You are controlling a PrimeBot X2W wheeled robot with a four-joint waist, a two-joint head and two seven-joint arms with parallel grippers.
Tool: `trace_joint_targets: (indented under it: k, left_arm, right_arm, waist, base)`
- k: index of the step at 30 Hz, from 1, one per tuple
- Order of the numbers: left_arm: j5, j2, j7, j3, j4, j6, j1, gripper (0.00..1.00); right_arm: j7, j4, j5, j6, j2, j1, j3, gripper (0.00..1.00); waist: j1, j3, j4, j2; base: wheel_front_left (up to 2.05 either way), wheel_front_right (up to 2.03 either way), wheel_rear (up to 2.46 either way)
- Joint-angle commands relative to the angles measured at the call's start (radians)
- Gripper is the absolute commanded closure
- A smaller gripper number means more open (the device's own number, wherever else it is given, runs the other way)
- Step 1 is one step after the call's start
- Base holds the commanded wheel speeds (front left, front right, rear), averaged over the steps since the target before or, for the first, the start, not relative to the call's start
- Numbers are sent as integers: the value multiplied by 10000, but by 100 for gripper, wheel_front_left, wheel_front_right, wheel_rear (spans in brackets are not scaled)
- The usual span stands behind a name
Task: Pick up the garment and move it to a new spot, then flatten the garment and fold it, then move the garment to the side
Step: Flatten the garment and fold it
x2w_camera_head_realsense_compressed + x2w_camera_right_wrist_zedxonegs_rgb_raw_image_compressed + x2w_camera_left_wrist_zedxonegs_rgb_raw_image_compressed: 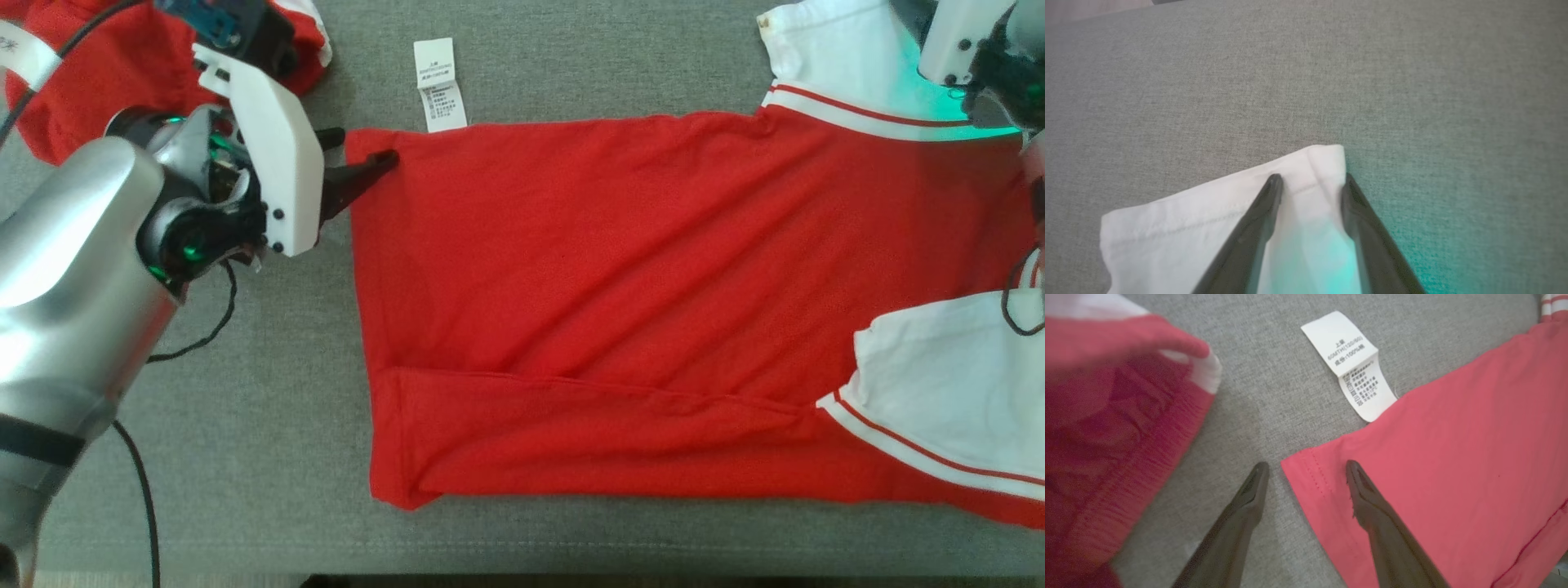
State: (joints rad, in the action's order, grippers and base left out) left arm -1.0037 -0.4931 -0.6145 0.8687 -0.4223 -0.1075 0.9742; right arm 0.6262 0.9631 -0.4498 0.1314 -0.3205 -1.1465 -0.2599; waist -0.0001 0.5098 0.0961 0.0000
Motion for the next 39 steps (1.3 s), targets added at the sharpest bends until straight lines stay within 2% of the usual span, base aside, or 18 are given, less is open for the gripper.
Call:
trace_joint_targets:
  k: [1,2,3,4,7,19,26,32,39]
  left_arm:
    - [-10,-451,-113,-179,93,-57,221,13]
    - [-6,-456,-92,-185,97,-61,242,63]
    - [3,-460,-72,-183,91,-64,256,97]
    - [10,-459,-51,-177,75,-68,260,100]
    - [8,-433,68,-191,-22,-73,245,100]
    - [99,-597,591,-308,-421,-53,164,100]
    - [229,-751,852,-227,-492,-78,37,100]
    - [125,-845,795,-161,-689,-80,-223,100]
    - [-78,-983,634,-62,-754,-90,-642,100]
  right_arm:
    - [184,10,-88,-7,227,109,-315,100]
    - [69,-20,-92,-7,179,70,-422,100]
    - [-104,-37,-108,-7,134,41,-489,100]
    - [-303,-32,-131,-7,102,25,-530,100]
    - [-1233,166,20,-7,-33,-118,-419,100]
    - [-3434,1322,605,-7,27,-559,-146,100]
    - [-3876,1731,712,-7,76,-520,-440,100]
    - [-4267,1571,283,-7,-4,-172,-777,100]
    - [-3808,811,-760,-7,-222,722,-1629,100]
  waist:
    - [1,35,-12,0]
    - [1,49,-17,0]
    - [1,50,-24,0]
    - [1,38,-31,0]
    - [1,-62,-44,0]
    - [1,-623,-202,0]
    - [1,-1028,-376,0]
    - [1,-1491,-541,0]
    - [1,-2294,-746,0]
  base:
    - [0,0,0]
    - [0,0,0]
    - [0,0,0]
    - [0,0,0]
    - [0,0,0]
    - [0,0,0]
    - [0,0,0]
    - [0,0,0]
    - [0,0,0]
